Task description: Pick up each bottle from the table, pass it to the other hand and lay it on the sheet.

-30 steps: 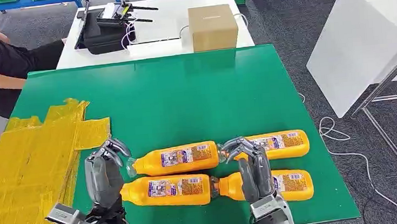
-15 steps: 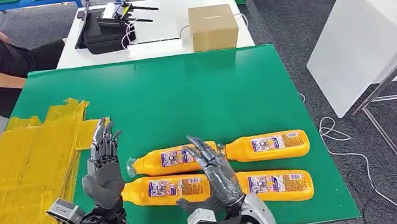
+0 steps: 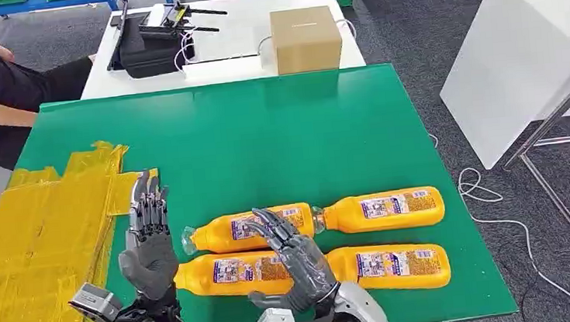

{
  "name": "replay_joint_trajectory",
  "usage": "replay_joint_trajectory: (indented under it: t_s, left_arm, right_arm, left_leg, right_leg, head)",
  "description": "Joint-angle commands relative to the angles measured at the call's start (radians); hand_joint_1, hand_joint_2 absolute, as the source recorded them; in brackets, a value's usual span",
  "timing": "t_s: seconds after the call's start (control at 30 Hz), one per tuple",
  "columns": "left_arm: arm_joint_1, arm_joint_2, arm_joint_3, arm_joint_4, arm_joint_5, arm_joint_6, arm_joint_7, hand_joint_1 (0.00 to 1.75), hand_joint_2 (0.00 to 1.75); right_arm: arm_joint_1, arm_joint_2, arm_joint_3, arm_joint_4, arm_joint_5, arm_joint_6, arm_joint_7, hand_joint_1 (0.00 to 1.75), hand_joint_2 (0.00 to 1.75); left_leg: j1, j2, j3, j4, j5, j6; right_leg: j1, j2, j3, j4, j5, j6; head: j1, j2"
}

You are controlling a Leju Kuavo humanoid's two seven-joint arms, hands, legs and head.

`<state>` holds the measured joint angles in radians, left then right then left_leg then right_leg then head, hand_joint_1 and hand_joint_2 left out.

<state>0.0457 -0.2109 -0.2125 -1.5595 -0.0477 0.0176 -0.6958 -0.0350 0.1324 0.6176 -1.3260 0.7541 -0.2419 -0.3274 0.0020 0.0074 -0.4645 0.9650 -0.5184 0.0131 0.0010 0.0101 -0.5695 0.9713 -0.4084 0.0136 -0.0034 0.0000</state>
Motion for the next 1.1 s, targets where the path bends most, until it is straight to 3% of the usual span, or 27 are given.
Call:
replay_joint_trajectory:
  t_s: [0.03, 0.13, 0.3, 0.63, 1.1]
  left_arm:
    - [-0.023, -0.002, 0.046, 0.067, 0.011, -0.020, -0.002, 0.00, 0.00]
    - [-0.016, -0.008, 0.064, 0.066, 0.012, -0.028, -0.002, 0.00, 0.00]
    - [-0.005, -0.022, 0.115, 0.070, 0.036, -0.065, -0.002, 0.00, 0.00]
    - [-0.037, -0.052, 0.152, 0.120, 0.066, -0.158, -0.002, 0.00, 0.00]
    - [-0.028, -0.069, 0.202, 0.110, 0.080, -0.218, -0.002, 0.00, 0.00]
  right_arm:
    - [-0.051, -0.067, 0.097, 0.093, 0.055, 0.023, 0.074, 0.00, 1.75]
    - [-0.053, -0.084, 0.126, 0.101, 0.110, 0.057, 0.160, 0.00, 1.75]
    - [-0.035, -0.112, 0.166, 0.082, 0.130, 0.083, 0.207, 0.00, 1.75]
    - [-0.094, -0.117, 0.192, 0.197, 0.107, 0.171, 0.258, 0.00, 1.75]
    - [-0.170, -0.095, 0.221, 0.309, 0.147, 0.187, 0.333, 0.00, 1.75]
  left_leg:
    - [0.002, -0.001, 0.003, -0.002, 0.000, -0.001]
    - [0.001, 0.000, 0.002, -0.002, 0.000, 0.000]
    - [0.001, 0.000, 0.003, -0.002, 0.000, 0.000]
    - [0.001, 0.000, 0.002, -0.002, 0.000, 0.000]
    - [0.001, -0.001, 0.004, -0.002, 0.001, -0.001]
  right_leg:
    - [0.002, -0.001, 0.003, -0.004, 0.001, 0.001]
    - [0.001, -0.001, 0.002, -0.002, 0.000, 0.001]
    - [0.001, 0.000, 0.003, -0.003, 0.000, 0.001]
    - [0.001, -0.001, 0.003, -0.003, 0.001, 0.001]
    - [0.001, -0.001, 0.004, -0.003, 0.001, 0.001]
  head:
    - [0.000, 0.000]
    - [0.000, 0.000]
    - [0.000, 0.000]
    - [0.000, 0.000]
    - [0.000, 0.000]
